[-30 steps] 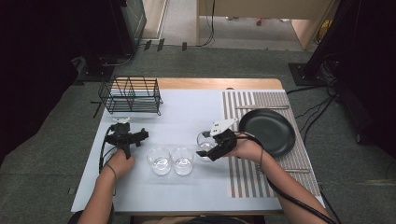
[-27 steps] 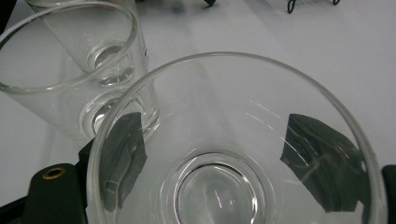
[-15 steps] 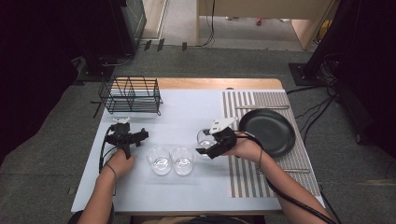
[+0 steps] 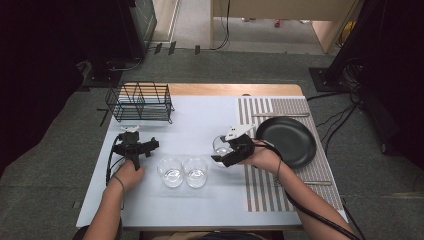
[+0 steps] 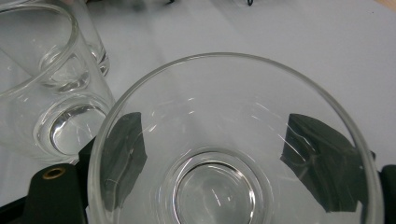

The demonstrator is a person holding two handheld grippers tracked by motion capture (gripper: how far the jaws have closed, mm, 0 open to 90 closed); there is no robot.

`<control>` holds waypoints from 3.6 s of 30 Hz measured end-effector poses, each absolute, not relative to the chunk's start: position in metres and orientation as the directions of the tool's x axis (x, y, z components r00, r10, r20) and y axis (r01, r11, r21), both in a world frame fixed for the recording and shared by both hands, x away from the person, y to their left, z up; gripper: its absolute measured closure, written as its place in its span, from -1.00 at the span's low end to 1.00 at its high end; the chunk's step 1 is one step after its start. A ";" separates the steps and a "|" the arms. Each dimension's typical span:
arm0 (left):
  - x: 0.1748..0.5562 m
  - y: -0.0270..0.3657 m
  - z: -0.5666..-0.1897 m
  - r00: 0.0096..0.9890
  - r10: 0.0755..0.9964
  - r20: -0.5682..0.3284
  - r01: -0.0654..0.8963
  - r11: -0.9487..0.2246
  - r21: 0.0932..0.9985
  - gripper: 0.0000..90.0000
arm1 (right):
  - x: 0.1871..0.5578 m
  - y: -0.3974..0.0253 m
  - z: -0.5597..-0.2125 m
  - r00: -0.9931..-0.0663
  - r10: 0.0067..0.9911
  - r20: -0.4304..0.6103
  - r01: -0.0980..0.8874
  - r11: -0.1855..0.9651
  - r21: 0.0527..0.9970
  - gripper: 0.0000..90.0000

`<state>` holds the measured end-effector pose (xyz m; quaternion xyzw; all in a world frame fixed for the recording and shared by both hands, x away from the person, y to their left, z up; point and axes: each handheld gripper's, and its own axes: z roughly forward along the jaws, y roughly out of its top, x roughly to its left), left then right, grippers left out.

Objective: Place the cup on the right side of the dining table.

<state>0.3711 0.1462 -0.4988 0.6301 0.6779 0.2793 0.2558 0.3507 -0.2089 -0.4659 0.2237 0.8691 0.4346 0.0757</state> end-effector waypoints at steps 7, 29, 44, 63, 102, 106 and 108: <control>0.371 0.146 -0.499 -0.075 0.997 0.005 0.711 0.050 0.701 -1.00 | 0.352 -0.209 -0.466 -0.880 0.471 0.059 0.329 0.517 0.790 -0.58; 0.371 0.146 -0.499 -0.075 0.997 0.005 0.711 0.050 0.702 -1.00 | 0.360 -0.214 -0.465 -0.832 0.552 0.057 0.375 0.483 0.791 -0.58; 0.371 0.146 -0.499 -0.076 0.997 0.004 0.709 0.051 0.703 -1.00 | 0.366 -0.216 -0.463 -0.805 0.592 0.050 0.391 0.464 0.795 -0.58; 0.371 0.146 -0.499 -0.076 0.997 0.004 0.708 0.051 0.704 -1.00 | 0.371 -0.218 -0.462 -0.774 0.631 0.052 0.413 0.441 0.797 -0.58; 0.370 0.146 -0.499 -0.077 0.997 0.003 0.705 0.052 0.707 -1.00 | 0.387 -0.224 -0.461 -0.730 0.682 0.035 0.428 0.416 0.803 -0.58; 0.370 0.146 -0.499 -0.077 0.997 0.003 0.705 0.052 0.707 -1.00 | 0.388 -0.224 -0.460 -0.729 0.683 0.037 0.429 0.414 0.803 -0.58; 0.370 0.146 -0.499 -0.078 0.997 0.003 0.705 0.053 0.707 -1.00 | 0.388 -0.223 -0.460 -0.727 0.685 0.037 0.429 0.412 0.804 -0.58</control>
